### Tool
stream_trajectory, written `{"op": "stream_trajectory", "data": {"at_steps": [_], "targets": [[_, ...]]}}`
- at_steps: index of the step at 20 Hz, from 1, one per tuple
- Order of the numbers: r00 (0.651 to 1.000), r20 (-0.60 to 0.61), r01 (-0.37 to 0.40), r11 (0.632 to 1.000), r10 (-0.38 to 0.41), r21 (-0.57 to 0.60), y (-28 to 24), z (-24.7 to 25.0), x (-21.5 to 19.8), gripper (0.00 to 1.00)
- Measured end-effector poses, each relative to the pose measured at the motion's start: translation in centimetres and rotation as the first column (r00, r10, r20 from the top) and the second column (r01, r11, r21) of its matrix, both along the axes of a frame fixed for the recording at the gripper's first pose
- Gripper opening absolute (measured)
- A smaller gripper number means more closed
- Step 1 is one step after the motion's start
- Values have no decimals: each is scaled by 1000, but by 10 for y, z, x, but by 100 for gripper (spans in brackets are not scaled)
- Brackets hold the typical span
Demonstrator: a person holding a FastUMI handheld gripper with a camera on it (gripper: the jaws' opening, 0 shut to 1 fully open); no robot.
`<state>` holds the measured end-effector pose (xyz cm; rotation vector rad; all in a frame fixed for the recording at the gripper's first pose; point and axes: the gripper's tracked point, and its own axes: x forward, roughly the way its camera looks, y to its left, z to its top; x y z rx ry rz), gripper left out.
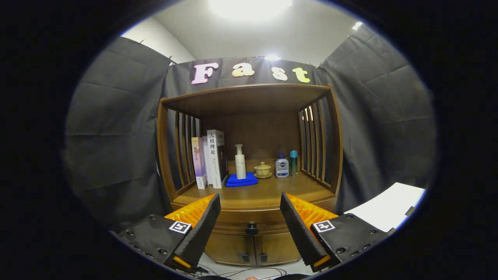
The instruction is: Pull open the drawer, take out the items inside it, and place them on the countertop above the cabinet.
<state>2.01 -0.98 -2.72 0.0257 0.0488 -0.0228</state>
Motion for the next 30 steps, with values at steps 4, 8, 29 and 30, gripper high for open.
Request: {"op": "stream_trajectory", "data": {"at_steps": [4, 8, 29, 30], "targets": [[999, -51, -17, 999, 18, 27, 3, -29, 25, 97], [994, -104, -28, 996, 36, 80, 4, -62, 44, 98], [929, -369, -8, 997, 37, 79, 5, -209, 134, 98], [925, -377, -8, 996, 41, 87, 7, -213, 136, 97]]}}
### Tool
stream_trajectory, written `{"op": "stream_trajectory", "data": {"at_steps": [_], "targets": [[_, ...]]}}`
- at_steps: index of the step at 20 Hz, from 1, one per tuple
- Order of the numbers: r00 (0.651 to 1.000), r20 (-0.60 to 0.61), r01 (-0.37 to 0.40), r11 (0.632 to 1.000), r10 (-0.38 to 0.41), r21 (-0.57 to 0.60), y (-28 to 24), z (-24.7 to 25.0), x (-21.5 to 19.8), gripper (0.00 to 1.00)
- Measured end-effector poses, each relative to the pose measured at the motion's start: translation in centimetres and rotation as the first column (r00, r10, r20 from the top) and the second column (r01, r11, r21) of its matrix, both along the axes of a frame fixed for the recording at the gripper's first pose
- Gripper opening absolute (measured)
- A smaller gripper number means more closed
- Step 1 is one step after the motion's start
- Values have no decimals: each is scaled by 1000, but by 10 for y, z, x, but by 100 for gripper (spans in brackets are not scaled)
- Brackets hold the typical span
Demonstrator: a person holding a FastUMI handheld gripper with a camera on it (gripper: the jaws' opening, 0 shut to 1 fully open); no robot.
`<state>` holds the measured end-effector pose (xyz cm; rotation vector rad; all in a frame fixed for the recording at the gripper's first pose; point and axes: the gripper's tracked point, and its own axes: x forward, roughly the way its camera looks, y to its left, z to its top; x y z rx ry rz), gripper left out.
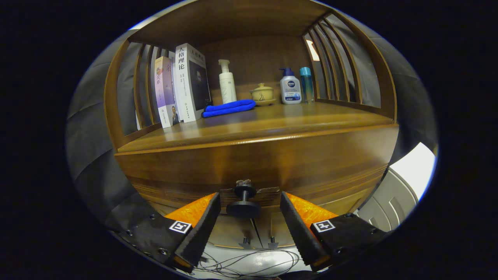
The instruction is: Pull open the drawer, take out the items inside it, and place them on the countertop above the cabinet.
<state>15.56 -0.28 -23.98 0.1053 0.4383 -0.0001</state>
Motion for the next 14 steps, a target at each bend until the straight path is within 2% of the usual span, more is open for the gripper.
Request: {"op": "stream_trajectory", "data": {"at_steps": [1, 6, 10, 11, 14], "targets": [[1000, -5, -1, 1000, 1, 0, 1, -2, 0, 92], [1000, 4, -1, 999, 1, -33, 2, 1, 3, 49], [1000, -2, 3, 1000, -3, 19, 2, -2, 3, 42], [1000, 2, 14, 999, -14, 48, 1, -2, 4, 31], [1000, -7, -5, 1000, 5, 25, 1, -2, 1, 30]]}}
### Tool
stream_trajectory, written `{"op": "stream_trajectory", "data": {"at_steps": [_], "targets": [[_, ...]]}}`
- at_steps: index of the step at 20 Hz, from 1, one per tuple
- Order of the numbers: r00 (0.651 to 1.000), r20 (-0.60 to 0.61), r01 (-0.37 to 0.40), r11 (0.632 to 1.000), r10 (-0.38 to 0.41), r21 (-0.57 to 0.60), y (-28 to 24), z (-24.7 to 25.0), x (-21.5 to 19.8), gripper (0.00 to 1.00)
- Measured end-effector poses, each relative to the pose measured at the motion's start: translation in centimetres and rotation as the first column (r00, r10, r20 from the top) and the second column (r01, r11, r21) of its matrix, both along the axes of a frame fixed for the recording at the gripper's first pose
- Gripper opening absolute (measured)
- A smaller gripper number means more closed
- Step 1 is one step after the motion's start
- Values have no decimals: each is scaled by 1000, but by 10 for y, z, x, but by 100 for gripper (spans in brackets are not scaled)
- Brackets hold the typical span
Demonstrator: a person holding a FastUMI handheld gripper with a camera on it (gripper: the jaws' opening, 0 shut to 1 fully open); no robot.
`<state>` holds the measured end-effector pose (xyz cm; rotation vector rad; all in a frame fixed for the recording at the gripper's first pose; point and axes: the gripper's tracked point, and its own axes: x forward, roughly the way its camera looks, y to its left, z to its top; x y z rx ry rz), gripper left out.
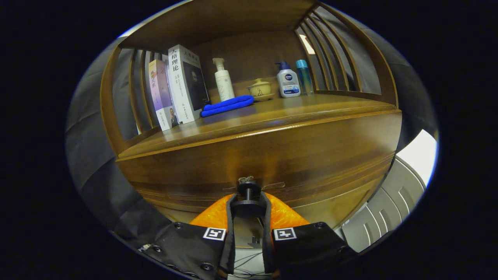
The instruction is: Pull open the drawer, take out the items inside it, and place them on the countertop above the cabinet.
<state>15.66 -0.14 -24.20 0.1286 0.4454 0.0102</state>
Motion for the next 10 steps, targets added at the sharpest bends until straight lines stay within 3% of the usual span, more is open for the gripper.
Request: {"op": "stream_trajectory", "data": {"at_steps": [10], "targets": [[1000, -1, -10, 1000, 10, -18, -1, 0, -23, 31]]}}
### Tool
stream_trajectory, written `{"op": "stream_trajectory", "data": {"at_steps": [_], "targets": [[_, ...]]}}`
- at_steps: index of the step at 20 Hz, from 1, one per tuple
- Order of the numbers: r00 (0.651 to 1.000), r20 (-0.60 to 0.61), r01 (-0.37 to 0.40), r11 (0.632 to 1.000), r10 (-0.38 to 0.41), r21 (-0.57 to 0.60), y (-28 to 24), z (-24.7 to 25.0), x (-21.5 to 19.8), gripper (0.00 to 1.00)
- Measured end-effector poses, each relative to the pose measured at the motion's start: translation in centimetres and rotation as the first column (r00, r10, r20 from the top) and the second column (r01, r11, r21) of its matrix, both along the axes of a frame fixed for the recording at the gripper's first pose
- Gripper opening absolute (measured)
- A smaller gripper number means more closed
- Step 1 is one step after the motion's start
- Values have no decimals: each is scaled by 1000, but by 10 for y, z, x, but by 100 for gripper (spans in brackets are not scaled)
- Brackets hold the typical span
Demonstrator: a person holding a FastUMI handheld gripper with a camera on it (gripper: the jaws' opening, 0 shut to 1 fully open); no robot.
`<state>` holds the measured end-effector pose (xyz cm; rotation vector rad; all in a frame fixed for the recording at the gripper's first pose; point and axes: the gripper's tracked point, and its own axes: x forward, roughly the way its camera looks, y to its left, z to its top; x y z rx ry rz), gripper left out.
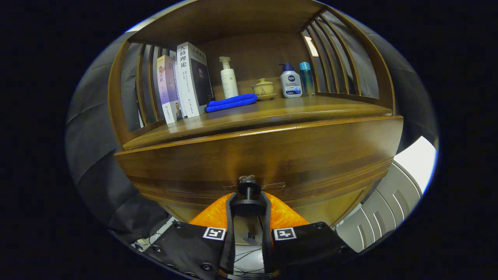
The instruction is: Pull open the drawer, take out the items inside it, and place them on the countertop above the cabinet.
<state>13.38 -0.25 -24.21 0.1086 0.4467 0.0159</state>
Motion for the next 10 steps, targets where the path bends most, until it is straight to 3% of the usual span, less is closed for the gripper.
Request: {"op": "stream_trajectory", "data": {"at_steps": [10], "targets": [[999, 2, -53, 997, 53, -49, 1, 1, -43, 30]]}}
